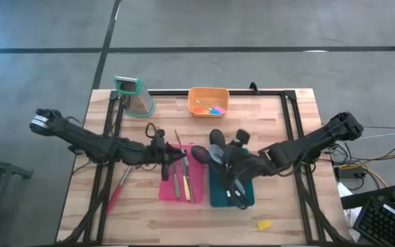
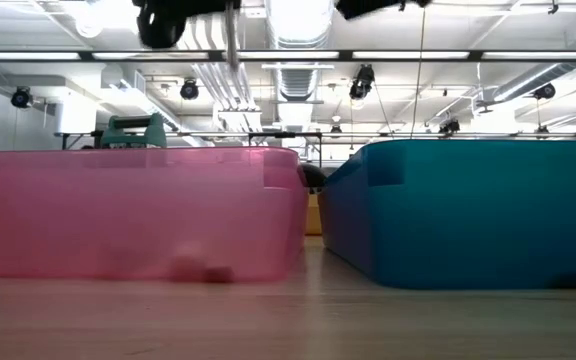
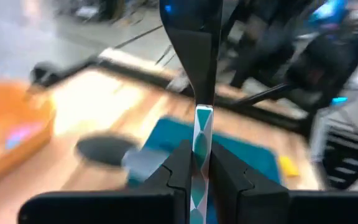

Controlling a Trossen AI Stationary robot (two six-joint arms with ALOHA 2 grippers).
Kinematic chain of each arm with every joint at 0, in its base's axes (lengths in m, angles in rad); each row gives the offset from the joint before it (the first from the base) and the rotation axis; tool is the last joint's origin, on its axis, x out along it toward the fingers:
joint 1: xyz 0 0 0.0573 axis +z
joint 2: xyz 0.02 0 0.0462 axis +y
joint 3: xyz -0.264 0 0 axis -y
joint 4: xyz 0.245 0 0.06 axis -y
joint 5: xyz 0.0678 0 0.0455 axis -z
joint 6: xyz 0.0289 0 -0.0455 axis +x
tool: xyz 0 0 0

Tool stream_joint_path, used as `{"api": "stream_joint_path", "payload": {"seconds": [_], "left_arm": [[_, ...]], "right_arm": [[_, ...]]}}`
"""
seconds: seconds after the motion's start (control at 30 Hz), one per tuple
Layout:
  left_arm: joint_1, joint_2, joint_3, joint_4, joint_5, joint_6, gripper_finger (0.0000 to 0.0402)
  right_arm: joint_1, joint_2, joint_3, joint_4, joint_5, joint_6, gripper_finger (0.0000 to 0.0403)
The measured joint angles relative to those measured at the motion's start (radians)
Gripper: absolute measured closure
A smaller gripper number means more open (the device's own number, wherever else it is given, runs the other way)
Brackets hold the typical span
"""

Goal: Pick & Place Kitchen Items
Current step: Put the blue knife into the red bin

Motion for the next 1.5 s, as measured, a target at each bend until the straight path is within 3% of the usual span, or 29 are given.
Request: {"api": "stream_joint_path", "payload": {"seconds": [0.1,0.33,0.6,0.87,1.13,1.43,1.5], "left_arm": [[-0.014,0.058,-0.052,0.042,-0.037,-0.096,0.0368],[-0.037,0.096,-0.13,0.017,0.008,-0.447,0.0368],[-0.016,0.091,-0.16,-0.14,0.048,-0.839,0.0368],[-0.009,0.116,-0.117,-0.177,0.123,-0.871,0.0368],[-0.01,0.282,-0.061,-0.202,0.249,-0.917,0.0368],[-0.002,0.377,-0.036,-0.2,0.306,-0.925,0.0367],[0.005,0.375,-0.037,-0.202,0.344,-0.915,0.0347]], "right_arm": [[-0.013,-0.042,0.0,-0.141,0.063,0.096,0.0258],[-0.027,-0.154,0.0,-0.397,0.063,0.32,0.0279],[-0.027,-0.229,0.0,-0.424,0.055,0.336,0.0314],[-0.027,-0.213,0.0,-0.424,0.036,0.336,0.0347],[-0.027,-0.198,0.0,-0.431,0.009,0.336,0.0364],[-0.026,-0.198,0.0,-0.431,0.008,0.332,0.0347],[-0.026,-0.198,0.0,-0.431,0.007,0.332,0.034]]}}
